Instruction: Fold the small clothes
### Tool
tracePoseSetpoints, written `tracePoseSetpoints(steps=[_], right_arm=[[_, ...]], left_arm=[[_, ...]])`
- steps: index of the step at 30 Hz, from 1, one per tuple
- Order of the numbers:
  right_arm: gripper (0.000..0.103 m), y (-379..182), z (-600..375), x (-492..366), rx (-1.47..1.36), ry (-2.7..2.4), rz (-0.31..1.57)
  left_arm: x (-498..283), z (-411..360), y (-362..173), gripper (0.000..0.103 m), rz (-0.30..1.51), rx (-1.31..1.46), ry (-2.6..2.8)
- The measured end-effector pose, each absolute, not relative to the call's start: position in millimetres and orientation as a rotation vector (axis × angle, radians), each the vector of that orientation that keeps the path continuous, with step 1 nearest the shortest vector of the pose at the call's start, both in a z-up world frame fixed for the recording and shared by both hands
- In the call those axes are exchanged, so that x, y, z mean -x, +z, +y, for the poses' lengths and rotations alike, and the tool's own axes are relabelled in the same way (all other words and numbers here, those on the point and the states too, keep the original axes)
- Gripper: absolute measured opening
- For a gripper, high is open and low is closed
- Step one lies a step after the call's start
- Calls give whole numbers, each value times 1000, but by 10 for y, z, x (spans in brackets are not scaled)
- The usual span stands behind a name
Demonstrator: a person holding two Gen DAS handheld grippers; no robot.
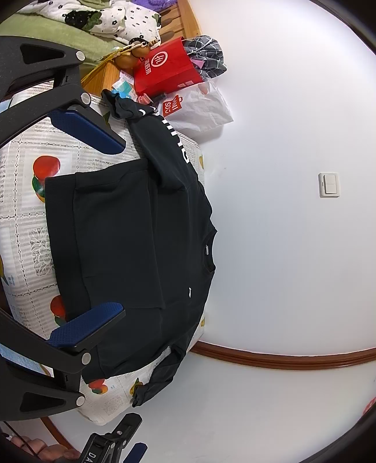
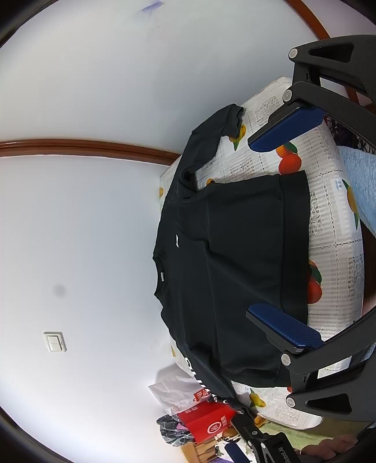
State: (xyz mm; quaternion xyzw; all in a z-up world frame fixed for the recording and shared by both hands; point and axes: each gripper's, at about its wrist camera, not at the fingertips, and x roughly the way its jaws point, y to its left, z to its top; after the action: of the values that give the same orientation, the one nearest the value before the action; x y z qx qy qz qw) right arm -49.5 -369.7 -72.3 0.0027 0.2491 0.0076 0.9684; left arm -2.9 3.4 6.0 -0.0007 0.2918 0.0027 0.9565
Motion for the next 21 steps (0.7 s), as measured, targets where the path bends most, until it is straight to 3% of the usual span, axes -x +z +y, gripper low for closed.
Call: tracePoseSetpoints(steps=[21], right_arm=[[103, -718, -3716, 528, -17, 7, 502]], left_arm=[[32, 30, 61, 103, 589, 5, 5]])
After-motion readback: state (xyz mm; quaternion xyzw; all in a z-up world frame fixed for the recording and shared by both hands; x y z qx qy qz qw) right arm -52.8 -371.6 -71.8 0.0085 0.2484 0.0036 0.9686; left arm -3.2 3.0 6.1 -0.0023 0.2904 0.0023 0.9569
